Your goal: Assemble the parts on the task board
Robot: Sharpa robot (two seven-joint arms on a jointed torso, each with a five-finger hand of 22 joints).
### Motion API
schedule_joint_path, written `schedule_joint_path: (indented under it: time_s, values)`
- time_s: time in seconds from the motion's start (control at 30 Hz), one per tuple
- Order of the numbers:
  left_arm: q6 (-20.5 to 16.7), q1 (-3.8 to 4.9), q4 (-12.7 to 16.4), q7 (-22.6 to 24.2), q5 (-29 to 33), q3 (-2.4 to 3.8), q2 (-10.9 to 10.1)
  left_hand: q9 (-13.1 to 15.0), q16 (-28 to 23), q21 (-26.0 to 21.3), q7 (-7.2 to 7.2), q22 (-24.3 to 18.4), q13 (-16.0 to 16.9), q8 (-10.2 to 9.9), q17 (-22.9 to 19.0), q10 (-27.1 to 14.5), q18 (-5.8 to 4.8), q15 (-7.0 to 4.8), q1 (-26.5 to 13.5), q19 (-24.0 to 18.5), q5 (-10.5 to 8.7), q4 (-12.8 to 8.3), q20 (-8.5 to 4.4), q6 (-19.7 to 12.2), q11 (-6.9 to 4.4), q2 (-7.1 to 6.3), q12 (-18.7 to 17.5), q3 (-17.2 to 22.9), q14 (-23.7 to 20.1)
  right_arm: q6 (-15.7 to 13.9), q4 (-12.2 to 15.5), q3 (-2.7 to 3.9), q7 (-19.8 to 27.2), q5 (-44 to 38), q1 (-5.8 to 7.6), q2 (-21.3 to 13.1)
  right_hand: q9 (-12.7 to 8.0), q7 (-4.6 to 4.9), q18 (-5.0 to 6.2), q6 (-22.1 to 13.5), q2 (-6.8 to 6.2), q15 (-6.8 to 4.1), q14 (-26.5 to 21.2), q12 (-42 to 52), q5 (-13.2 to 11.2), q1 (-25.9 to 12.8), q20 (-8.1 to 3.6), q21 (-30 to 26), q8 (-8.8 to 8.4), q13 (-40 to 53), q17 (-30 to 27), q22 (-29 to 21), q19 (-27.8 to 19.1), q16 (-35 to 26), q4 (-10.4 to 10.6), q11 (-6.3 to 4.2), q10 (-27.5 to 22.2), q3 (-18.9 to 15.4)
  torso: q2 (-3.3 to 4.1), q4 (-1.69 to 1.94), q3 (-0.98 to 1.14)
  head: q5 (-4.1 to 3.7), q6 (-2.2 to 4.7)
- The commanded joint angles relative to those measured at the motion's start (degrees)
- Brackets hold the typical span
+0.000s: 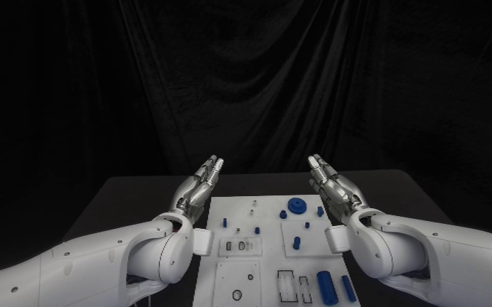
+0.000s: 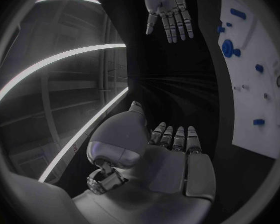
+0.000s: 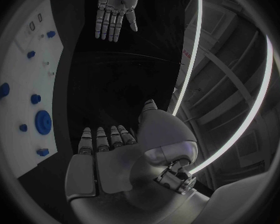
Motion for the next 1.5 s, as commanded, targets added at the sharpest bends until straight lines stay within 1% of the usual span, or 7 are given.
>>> schedule_joint_path:
  time_s: [0.03, 0.37, 0.5, 0.6, 1.07, 1.33, 1.5]
  values:
    - [13.4, 1.39, 0.6, 4.8, 4.5, -1.04, -0.1, 0.2, -0.2, -0.2, 1.06, -0.1, -0.1, 0.4, -0.1, 0.0, 2.13, 1.06, 3.6, 0.0, 0.96, 0.8, 4.88, 1.5, 1.58, 0.7, -0.4, -0.3, 0.1, 12.5, 0.9, -1.17, -2.8, 4.9, 1.43, -0.9, 0.1, 1.0, 0.46, 0.5, 0.4, 1.09, 0.0, -0.3, 0.6, 2.5, 1.85, -0.2, -0.05, -0.1, -0.1, -0.1, -0.1, -0.2, 0.5, 0.88, 0.1, -0.9, 0.17, 0.07, 0.01, -0.01, 0.01]
    - [24.7, 4.51, 1.6, 7.6, 8.1, -4.48, -0.6, 0.4, -0.2, -0.2, 2.21, -0.1, -0.1, 0.5, -0.1, 0.0, 2.55, 3.8, 4.8, 0.0, 1.99, 0.9, 7.82, 2.6, 3.65, 0.81, -0.4, 0.6, 0.1, 20.0, 2.0, -4.27, -4.0, 7.8, 4.18, -2.5, 0.5, 3.16, 0.48, 2.1, 0.38, 3.78, 0.0, -0.3, 0.9, 3.0, 4.51, -0.2, 0.52, -0.1, -0.1, -0.1, -0.1, -0.2, 0.5, 3.21, 0.1, -0.6, 0.17, 0.07, 0.01, -0.01, 0.01]
    - [25.7, 4.77, 1.6, 7.9, 8.4, -4.76, -0.6, 0.5, -0.2, -0.2, 2.8, -0.1, -0.1, 0.7, -0.1, 0.0, 2.72, 3.8, 5.2, 0.0, 2.2, 0.9, 8.05, 3.4, 4.12, 0.8, -0.4, 0.8, 0.1, 20.1, 2.0, -4.29, -4.0, 7.8, 4.19, -2.5, 0.6, 3.61, 0.65, 2.5, 0.33, 4.5, 0.0, -0.2, 1.4, 3.4, 5.58, -0.2, 0.73, -0.1, -0.1, -0.1, -0.1, -0.2, 0.5, 3.78, 0.1, -0.5, 0.17, 0.07, 0.01, -0.01, 0.01]
    - [30.7, 4.64, -0.7, 9.5, 3.2, -4.66, -2.5, 0.5, -0.2, -0.2, 3.13, -0.1, 0.0, 0.8, -0.1, 0.2, 2.83, 4.1, 5.4, 0.0, 2.56, 0.9, 8.4, 4.0, 4.21, 0.79, -0.3, 0.9, 0.1, 24.0, 0.6, -4.29, -3.8, 5.0, 4.2, -5.1, 0.8, 4.64, 0.79, 3.2, 0.31, 5.77, 0.0, 0.7, 2.6, 4.4, 6.95, 0.3, 1.11, 0.2, -0.1, 0.3, 0.4, -0.2, 0.5, 5.11, 0.2, -0.2, 0.46, 0.61, 0.15, -1.77, -1.88]
    - [29.3, 4.62, -1.3, 9.9, 0.8, -4.66, -4.2, 0.6, -0.2, -0.2, 2.5, -0.1, 0.4, 0.9, -0.1, 1.3, 3.07, 5.78, 8.5, 0.0, 6.86, 0.9, 10.47, 4.6, 6.04, 0.68, 0.1, 1.6, 0.1, 24.0, 0.7, -4.29, -4.4, -3.1, 4.5, -6.9, 1.5, 7.54, 0.91, 7.5, -0.92, 9.37, 2.6, 7.1, 10.6, 14.6, 10.54, 3.8, 3.99, 1.3, 1.0, 2.0, 7.3, 1.8, 0.2, 8.63, 1.2, 2.0, 0.91, 0.62, 0.0, -1.31, -4.01]
    - [28.4, 4.62, -1.3, 10.0, -0.3, -4.66, -6.8, 0.7, -0.2, -0.1, 2.91, 0.1, 0.7, 1.0, -0.1, 2.3, 3.11, 6.21, 9.6, 0.1, 7.42, 0.9, 10.86, 5.1, 7.57, 0.77, 0.6, 1.8, 0.1, 17.6, 1.1, -4.29, -11.9, -13.7, 7.97, -7.5, 2.8, 13.4, 0.58, 17.7, -3.05, 12.82, 19.2, 22.9, 17.8, 26.9, 13.34, 11.9, 8.42, 2.8, 4.3, 4.6, 27.8, 15.2, -4.8, 15.87, 8.6, 4.6, 0.99, 0.68, 0.07, -1.38, -6.87]
    - [27.2, 4.62, -1.2, 9.9, -0.5, -4.66, -7.8, 1.0, -0.1, 0.3, 4.59, 0.4, 1.1, 1.6, 0.0, 3.6, 3.15, 6.81, 10.3, 0.6, 8.18, 0.9, 11.73, 7.3, 8.08, 0.71, 1.9, 2.0, 0.2, 15.1, 0.3, -4.3, -17.4, -24.9, 11.57, -7.1, 3.5, 14.43, 1.12, 27.1, -2.95, 11.24, 33.5, 32.2, 15.1, 31.4, 12.28, 15.9, 10.84, 3.4, 5.3, 5.6, 42.2, 24.4, -9.4, 16.52, 17.5, 6.8, 1.09, 0.87, 0.09, -1.94, -10.58]
